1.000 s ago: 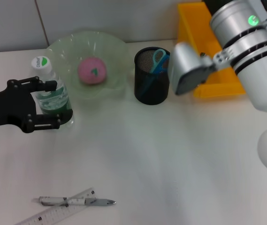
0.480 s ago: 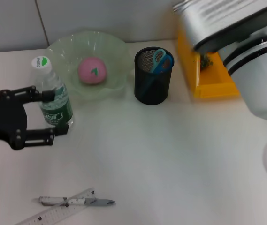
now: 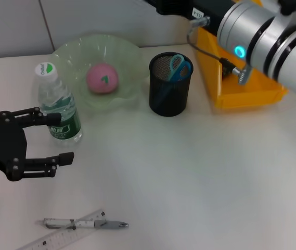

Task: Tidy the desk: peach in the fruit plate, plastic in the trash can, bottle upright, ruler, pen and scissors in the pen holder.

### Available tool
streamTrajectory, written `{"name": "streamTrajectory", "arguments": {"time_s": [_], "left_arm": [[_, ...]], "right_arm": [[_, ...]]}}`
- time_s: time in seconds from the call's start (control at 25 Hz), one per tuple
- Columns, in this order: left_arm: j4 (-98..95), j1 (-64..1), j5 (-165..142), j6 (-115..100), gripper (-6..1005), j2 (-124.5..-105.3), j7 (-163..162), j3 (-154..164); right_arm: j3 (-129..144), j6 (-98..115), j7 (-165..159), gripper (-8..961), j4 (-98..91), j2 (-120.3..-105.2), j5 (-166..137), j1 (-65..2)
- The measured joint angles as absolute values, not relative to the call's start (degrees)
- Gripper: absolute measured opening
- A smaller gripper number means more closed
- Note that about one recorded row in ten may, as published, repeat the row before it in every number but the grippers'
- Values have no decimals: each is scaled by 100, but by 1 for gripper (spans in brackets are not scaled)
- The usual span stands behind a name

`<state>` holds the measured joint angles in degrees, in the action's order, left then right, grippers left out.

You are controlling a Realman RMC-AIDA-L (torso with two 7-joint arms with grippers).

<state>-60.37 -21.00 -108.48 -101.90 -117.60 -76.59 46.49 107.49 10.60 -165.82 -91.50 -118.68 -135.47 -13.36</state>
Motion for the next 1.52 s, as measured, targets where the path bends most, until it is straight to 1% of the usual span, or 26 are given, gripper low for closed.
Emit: {"name": "streamTrajectory", "arguments": {"time_s": [0.12, 0.16, 0.2, 0.32, 0.36, 0.4, 0.48, 0.52, 0.56, 0.6, 0.64, 0.76, 0.84, 0.92, 1.0, 1.12, 1.16, 1.2, 1.36, 1.52], "left_arm": [[-6038, -2100, -10846, -10209, 763, -11753, -7660, 4650], [-6038, -2100, -10846, -10209, 763, -11753, -7660, 4650], [-6038, -2100, -10846, -10209, 762, -11753, -7660, 4650], [-6039, -2080, -10830, -10333, 762, -11742, -7608, 4661], [-6039, -2080, -10829, -10337, 761, -11744, -7603, 4662], [-6039, -2077, -10827, -10348, 761, -11751, -7579, 4659], [-6038, -2075, -10820, -10390, 760, -11772, -7568, 4638], [-6046, -2074, -10815, -10410, 760, -11780, -7573, 4633], [-6057, -2074, -10810, -10429, 760, -11794, -7590, 4633], [-6062, -2074, -10806, -10437, 760, -11801, -7607, 4631], [-6062, -2074, -10780, -10447, 759, -11810, -7629, 4631], [-5999, -2070, -10697, -10461, 759, -11821, -7651, 4635], [-5959, -2070, -10677, -10463, 758, -11825, -7681, 4636], [-5933, -2079, -10675, -10462, 757, -11828, -7713, 4635], [-5885, -2111, -10672, -10440, 757, -11830, -7832, 4638], [-5843, -2163, -10670, -10426, 756, -11830, -8001, 4662], [-5837, -2172, -10670, -10426, 756, -11830, -8042, 4667], [-5831, -2180, -10671, -10426, 756, -11830, -8094, 4673], [-5847, -2196, -10671, -10459, 754, -11829, -8264, 4697], [-5922, -2237, -10717, -10493, 753, -11801, -8449, 4890]], "right_arm": [[10044, 2475, -16413, 730, -9381, -11853, -12590, -1627], [9402, 3531, -15975, 732, -9339, -11850, -11607, -1918], [9402, 3531, -15975, 733, -9339, -11850, -11607, -1918], [8406, 5005, -14807, 738, -8951, -11877, -10096, -2225], [7741, 6045, -13901, 740, -8574, -11881, -9271, -2398], [7741, 6045, -13901, 741, -8574, -11881, -9271, -2398], [7153, 6971, -13206, 745, -8060, -11855, -8817, -2564], [6845, 7420, -12910, 746, -7743, -11827, -8696, -2653], [6281, 8125, -12355, 748, -7007, -11756, -8658, -2830], [6281, 8125, -12355, 750, -7007, -11756, -8658, -2830], [6035, 8453, -12040, 751, -6554, -11711, -8663, -2896], [5609, 9264, -10902, 756, -5308, -11489, -8675, -3014], [5562, 9636, -10233, 759, -4810, -11353, -8685, -3013], [5572, 9841, -9814, 763, -4624, -11276, -8842, -2950], [5579, 9945, -9666, 766, -4593, -11244, -9189, -2921], [5575, 10038, -9544, 771, -4522, -11261, -9835, -2972], [5567, 9999, -9409, 773, -4536, -11342, -10186, -2994], [5567, 9999, -9409, 774, -4536, -11342, -10186, -2994], [5537, 9846, -9025, 781, -4809, -11503, -10615, -2936], [5557, 9852, -8861, 787, -4972, -11567, -10822, -2894]]}}
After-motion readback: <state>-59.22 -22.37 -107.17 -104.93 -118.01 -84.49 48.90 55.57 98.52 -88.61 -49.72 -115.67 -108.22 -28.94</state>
